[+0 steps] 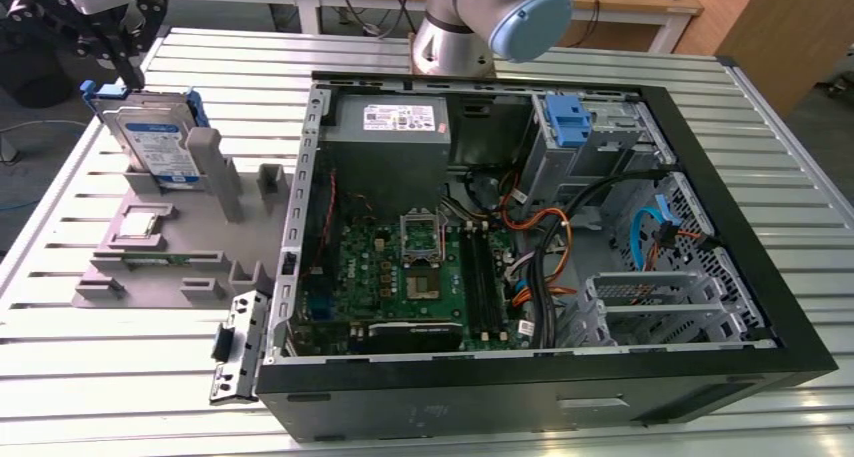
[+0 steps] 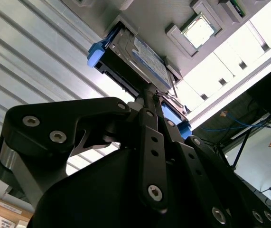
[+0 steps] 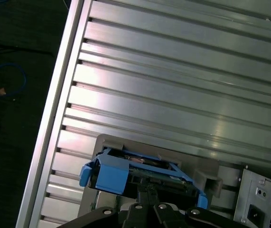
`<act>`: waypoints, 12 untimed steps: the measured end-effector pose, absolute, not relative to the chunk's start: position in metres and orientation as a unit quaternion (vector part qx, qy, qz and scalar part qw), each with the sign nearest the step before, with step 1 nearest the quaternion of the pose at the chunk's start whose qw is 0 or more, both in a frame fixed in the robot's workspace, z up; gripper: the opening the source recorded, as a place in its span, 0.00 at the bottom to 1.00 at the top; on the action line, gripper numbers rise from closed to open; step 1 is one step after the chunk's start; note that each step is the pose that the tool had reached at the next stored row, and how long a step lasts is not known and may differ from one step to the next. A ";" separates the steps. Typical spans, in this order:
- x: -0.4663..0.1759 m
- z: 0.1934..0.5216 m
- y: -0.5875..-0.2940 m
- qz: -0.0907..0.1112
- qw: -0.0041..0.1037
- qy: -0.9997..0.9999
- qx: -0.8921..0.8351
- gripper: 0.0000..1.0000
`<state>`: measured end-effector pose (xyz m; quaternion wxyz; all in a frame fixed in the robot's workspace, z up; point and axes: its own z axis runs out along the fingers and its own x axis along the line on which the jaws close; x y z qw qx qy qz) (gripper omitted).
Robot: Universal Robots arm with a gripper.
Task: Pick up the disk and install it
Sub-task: 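Pick up the disk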
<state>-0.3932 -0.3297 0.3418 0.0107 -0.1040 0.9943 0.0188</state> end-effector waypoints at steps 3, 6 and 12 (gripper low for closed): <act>-0.393 0.342 -0.330 0.019 0.011 0.994 -0.107 0.10; -0.393 0.342 -0.330 0.019 0.011 0.993 -0.114 0.10; -0.393 0.342 -0.330 0.020 0.010 0.990 -0.140 0.10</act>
